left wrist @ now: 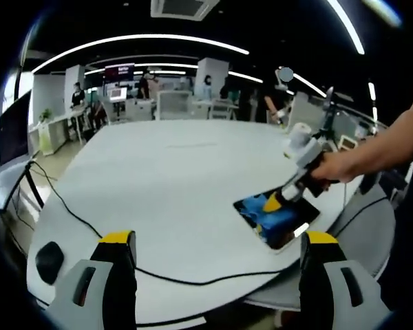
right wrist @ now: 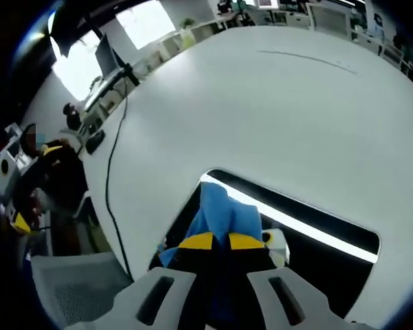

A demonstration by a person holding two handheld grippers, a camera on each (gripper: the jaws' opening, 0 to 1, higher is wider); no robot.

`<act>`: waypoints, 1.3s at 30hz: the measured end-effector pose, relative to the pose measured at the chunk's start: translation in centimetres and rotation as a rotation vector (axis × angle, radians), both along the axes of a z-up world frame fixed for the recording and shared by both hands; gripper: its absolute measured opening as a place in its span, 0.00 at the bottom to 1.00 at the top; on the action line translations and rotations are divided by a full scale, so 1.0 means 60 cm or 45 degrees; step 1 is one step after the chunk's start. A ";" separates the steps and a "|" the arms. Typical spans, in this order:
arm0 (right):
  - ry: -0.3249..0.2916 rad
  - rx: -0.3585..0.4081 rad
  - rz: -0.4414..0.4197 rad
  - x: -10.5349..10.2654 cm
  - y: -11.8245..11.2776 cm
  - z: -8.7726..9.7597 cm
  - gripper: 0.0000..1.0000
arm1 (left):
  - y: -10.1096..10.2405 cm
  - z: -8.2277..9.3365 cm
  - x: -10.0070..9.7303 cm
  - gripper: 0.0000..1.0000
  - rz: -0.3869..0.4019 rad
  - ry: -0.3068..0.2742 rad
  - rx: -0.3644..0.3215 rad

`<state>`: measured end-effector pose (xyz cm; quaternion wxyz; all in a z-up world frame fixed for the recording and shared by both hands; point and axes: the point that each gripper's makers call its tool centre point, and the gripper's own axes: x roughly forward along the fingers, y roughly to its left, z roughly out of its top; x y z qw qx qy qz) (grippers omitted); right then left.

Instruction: Wipe the mirror surface with the cleaning cloth until all visible marks leave the cleaned area.

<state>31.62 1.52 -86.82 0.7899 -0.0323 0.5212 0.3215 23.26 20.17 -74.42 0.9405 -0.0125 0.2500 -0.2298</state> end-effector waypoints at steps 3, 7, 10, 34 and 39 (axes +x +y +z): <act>0.002 0.013 -0.018 -0.001 -0.023 0.000 0.00 | -0.008 0.001 0.002 1.00 -0.007 0.008 0.001; 0.001 0.018 -0.037 -0.005 -0.049 0.000 0.00 | -0.014 0.009 0.002 1.00 -0.016 -0.009 -0.003; 0.003 0.027 -0.057 -0.004 -0.070 0.000 0.00 | -0.021 0.010 0.000 1.00 -0.037 -0.015 -0.009; -0.002 -0.070 -0.171 0.007 -0.220 -0.001 0.00 | -0.018 0.008 0.004 1.00 -0.021 -0.051 0.051; 0.004 -0.090 -0.215 0.008 -0.247 -0.001 0.00 | -0.017 0.008 0.003 1.00 -0.020 -0.047 0.046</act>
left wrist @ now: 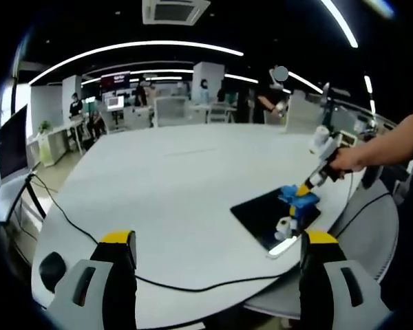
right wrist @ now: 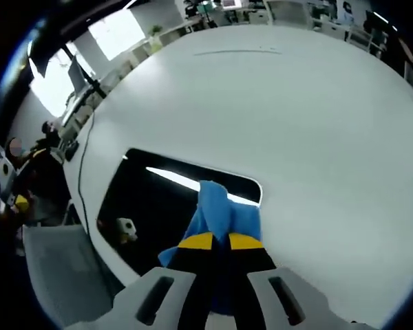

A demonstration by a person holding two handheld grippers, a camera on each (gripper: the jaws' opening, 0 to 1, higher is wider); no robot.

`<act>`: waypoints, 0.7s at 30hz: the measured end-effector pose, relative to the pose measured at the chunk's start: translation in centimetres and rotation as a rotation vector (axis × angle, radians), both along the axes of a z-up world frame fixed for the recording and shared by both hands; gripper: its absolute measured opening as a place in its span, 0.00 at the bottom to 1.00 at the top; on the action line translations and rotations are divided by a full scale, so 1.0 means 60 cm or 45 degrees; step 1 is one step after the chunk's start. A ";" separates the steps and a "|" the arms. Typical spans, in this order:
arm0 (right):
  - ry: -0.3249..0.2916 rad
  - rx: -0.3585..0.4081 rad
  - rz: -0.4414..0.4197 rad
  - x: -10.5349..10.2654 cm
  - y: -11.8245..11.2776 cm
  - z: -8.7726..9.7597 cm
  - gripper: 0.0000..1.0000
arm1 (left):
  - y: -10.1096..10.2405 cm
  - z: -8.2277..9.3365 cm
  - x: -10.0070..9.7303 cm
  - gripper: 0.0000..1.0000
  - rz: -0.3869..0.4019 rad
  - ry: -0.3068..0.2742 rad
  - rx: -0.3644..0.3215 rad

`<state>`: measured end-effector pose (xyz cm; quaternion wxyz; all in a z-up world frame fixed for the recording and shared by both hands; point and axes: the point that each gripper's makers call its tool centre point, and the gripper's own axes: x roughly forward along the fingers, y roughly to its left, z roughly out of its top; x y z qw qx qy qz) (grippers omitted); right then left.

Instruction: Wipe the mirror surface with the cleaning cloth until all visible marks leave the cleaned area.

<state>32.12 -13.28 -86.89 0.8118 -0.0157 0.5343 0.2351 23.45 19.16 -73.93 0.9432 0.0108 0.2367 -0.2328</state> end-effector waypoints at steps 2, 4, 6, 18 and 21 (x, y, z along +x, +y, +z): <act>-0.010 -0.014 0.003 0.001 0.000 0.000 0.00 | -0.001 0.000 -0.001 1.00 -0.003 -0.001 0.001; -0.017 -0.076 0.009 0.000 -0.005 0.000 0.00 | -0.003 -0.001 -0.002 1.00 -0.004 0.004 -0.001; -0.019 -0.126 0.013 0.000 -0.011 0.000 0.00 | -0.004 0.000 -0.002 1.00 -0.008 0.004 0.001; -0.062 -0.228 0.077 -0.002 -0.012 -0.002 0.00 | 0.004 0.005 0.000 1.00 -0.017 -0.002 0.011; -0.083 -0.228 0.035 -0.002 -0.013 -0.002 0.00 | -0.001 0.006 -0.001 1.00 -0.030 -0.011 0.010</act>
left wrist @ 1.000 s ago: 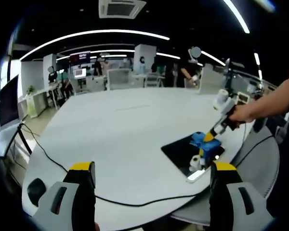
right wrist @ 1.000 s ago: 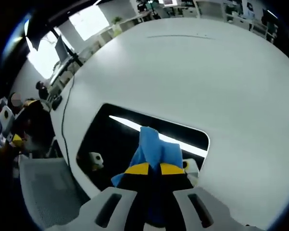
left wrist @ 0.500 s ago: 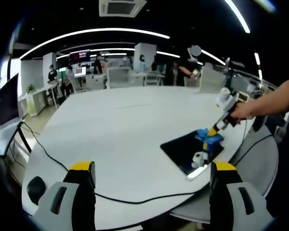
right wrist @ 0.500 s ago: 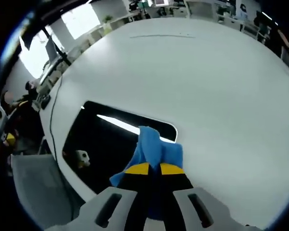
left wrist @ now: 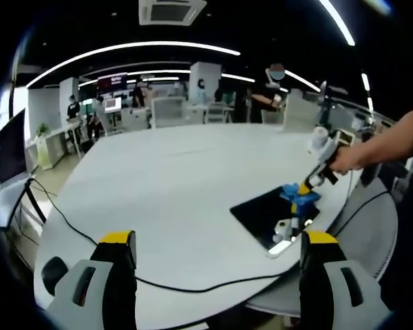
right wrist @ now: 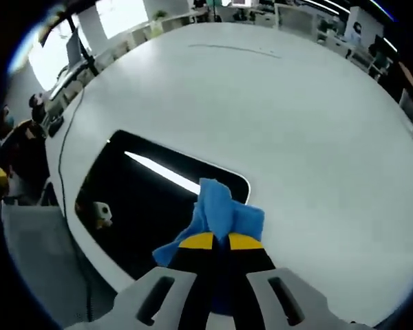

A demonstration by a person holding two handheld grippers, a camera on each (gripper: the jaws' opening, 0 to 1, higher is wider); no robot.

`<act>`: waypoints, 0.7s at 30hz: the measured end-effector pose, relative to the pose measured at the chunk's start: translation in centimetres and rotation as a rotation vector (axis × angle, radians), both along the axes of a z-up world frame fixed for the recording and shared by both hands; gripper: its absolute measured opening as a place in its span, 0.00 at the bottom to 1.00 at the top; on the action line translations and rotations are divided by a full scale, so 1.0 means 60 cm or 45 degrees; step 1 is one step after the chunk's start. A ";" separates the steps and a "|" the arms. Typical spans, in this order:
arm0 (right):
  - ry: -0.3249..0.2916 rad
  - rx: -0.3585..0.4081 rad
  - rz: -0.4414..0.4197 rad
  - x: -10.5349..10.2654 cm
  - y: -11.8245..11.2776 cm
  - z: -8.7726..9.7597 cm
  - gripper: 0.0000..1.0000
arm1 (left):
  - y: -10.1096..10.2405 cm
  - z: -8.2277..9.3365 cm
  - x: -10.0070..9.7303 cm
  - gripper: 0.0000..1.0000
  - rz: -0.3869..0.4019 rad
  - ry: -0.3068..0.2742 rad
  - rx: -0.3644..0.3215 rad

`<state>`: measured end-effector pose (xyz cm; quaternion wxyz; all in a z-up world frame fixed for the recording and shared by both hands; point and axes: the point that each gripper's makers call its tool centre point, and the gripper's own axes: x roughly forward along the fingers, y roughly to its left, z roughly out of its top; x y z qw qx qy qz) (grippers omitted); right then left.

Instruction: Wipe the mirror surface with the cleaning cloth until all visible marks leave the cleaned area.

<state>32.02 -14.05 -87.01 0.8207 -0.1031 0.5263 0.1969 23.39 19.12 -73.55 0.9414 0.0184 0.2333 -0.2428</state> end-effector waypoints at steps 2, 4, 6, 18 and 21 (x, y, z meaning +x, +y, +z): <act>-0.006 0.017 -0.030 0.001 -0.002 0.000 0.00 | -0.004 0.001 -0.002 1.00 -0.010 0.001 -0.002; -0.015 0.021 -0.023 -0.001 -0.001 0.000 0.00 | -0.008 0.002 -0.005 1.00 -0.030 -0.005 0.002; -0.024 0.021 -0.036 -0.001 0.000 0.000 0.00 | -0.008 0.002 -0.006 1.00 -0.039 0.000 0.005; -0.024 0.065 -0.122 -0.037 0.000 0.002 0.00 | 0.005 0.017 -0.002 1.00 -0.026 -0.032 -0.004; -0.013 0.073 -0.133 -0.049 -0.002 0.002 0.00 | 0.002 0.015 -0.003 1.00 -0.027 -0.028 -0.008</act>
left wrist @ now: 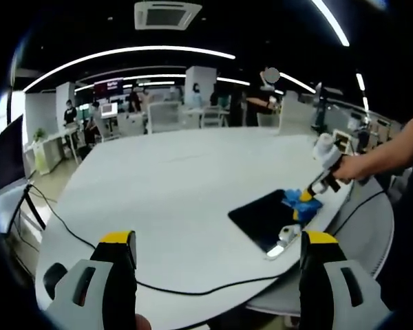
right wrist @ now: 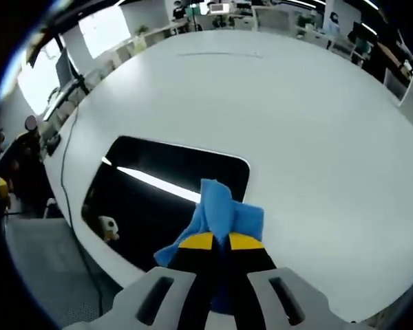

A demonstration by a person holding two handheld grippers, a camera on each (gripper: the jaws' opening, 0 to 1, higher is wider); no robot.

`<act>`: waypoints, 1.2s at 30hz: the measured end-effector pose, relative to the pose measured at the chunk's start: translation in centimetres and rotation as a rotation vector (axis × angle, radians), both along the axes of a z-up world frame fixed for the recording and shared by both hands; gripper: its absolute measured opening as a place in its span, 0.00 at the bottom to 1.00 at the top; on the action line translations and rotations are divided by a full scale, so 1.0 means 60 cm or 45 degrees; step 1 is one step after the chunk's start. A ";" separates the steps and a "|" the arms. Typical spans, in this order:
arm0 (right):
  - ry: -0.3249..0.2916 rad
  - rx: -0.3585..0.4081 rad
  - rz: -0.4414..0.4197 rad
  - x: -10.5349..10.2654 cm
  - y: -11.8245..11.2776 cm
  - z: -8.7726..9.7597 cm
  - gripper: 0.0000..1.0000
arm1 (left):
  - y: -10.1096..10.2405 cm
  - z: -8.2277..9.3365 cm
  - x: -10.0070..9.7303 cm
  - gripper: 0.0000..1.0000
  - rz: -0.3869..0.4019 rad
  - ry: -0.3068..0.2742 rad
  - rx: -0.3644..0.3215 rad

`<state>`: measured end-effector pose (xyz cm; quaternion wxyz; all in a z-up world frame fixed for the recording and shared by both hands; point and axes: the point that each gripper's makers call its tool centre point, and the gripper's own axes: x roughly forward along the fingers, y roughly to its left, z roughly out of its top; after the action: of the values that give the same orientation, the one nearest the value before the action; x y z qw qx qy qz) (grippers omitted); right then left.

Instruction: Wipe the mirror surface with the cleaning cloth until all visible marks leave the cleaned area.

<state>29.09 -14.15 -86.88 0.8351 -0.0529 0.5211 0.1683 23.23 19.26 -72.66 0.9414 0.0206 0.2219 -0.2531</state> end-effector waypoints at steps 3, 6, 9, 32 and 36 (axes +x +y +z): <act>0.009 0.001 0.003 -0.014 -0.002 0.001 0.00 | -0.005 -0.002 -0.003 1.00 -0.009 0.004 -0.002; 0.006 -0.002 0.010 -0.029 -0.006 0.000 0.00 | -0.007 -0.006 -0.005 1.00 -0.017 0.012 -0.001; 0.012 0.008 0.001 -0.038 -0.009 0.000 0.00 | -0.007 -0.007 -0.005 1.00 -0.018 0.014 -0.004; 0.011 0.048 -0.094 -0.055 -0.013 -0.001 0.01 | -0.018 -0.020 -0.009 1.00 -0.025 0.027 -0.011; 0.009 0.054 -0.125 -0.056 -0.012 -0.001 0.02 | -0.019 -0.024 -0.008 1.00 -0.032 0.032 -0.014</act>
<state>25.76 -14.88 -86.94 0.8415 -0.0092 0.5222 0.1382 22.74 18.14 -74.10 0.9354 0.0151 0.2320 -0.2663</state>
